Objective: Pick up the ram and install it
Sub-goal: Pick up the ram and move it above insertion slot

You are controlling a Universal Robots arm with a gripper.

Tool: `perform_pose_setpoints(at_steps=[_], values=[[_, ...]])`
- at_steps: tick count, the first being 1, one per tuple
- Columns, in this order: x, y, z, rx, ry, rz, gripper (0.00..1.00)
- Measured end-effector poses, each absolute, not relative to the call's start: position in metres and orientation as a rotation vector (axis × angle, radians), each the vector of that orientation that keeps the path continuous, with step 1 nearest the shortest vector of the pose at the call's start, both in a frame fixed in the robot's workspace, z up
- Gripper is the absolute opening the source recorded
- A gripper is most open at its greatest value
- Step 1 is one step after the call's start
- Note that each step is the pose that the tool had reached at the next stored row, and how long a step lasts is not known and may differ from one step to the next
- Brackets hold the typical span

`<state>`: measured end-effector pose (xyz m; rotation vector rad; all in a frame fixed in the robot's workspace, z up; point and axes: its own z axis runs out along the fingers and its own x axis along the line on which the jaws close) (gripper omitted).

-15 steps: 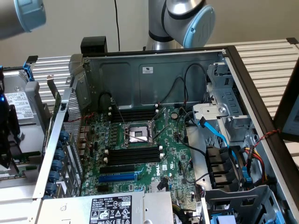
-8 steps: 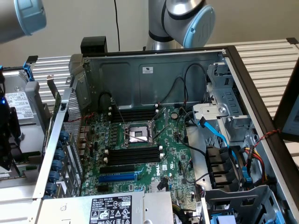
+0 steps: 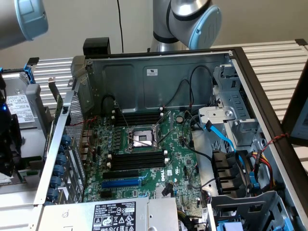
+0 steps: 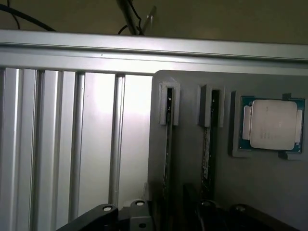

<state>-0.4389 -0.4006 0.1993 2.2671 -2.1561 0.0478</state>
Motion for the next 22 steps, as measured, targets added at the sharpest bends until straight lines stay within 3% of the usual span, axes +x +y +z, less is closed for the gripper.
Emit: perform_pose_setpoints(at_steps=[1, 3, 4, 5, 22], values=[[-0.439, -0.401, 0.199, 2.267, -2.156, 0.048, 0.36], [-0.440, -0.401, 0.199, 2.268, -2.158, 0.051, 0.24], [-0.440, -0.402, 0.200, 2.268, -2.158, 0.051, 0.24], [-0.440, -0.402, 0.202, 2.268, -2.159, 0.052, 0.13], [-0.440, -0.412, 0.274, 2.266, -2.160, 0.052, 0.12]])
